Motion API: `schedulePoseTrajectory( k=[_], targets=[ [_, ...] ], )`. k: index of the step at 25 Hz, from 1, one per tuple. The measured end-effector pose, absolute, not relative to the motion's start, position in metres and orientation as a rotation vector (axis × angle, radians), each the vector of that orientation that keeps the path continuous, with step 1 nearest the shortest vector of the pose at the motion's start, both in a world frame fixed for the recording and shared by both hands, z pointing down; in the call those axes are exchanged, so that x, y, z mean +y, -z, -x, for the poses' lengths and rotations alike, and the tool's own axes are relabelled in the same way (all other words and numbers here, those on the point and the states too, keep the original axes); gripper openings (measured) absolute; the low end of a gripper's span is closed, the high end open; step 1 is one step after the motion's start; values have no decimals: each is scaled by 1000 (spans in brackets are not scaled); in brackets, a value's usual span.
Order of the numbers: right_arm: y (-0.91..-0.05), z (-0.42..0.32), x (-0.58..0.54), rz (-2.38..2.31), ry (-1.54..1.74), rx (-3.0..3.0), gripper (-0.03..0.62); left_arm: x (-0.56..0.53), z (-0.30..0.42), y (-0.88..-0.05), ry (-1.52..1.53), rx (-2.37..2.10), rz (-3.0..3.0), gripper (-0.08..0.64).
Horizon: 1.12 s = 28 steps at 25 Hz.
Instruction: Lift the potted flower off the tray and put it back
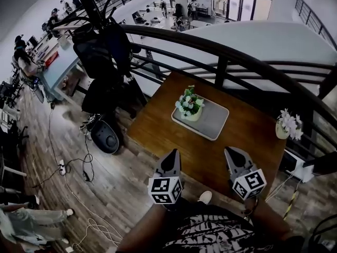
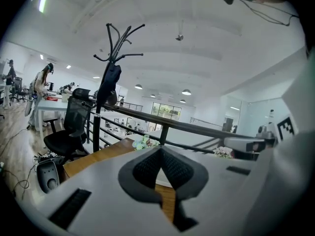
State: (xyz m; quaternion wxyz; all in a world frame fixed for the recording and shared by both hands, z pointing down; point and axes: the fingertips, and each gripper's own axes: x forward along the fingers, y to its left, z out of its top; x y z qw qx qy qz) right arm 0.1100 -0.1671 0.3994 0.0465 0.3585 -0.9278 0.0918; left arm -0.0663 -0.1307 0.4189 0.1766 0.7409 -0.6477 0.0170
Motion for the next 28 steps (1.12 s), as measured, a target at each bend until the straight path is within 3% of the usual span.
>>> schedulePoseTrajectory(
  k=[12, 28],
  targets=[
    [-409, -109, -211, -1148, -317, -2800, -2, -182, 60, -449, -131, -1756, -2121, -2],
    [-431, -84, -263, -1234, -287, -2621, -2, -304, 52, -574, -326, -1621, -2191, 0]
  ],
)
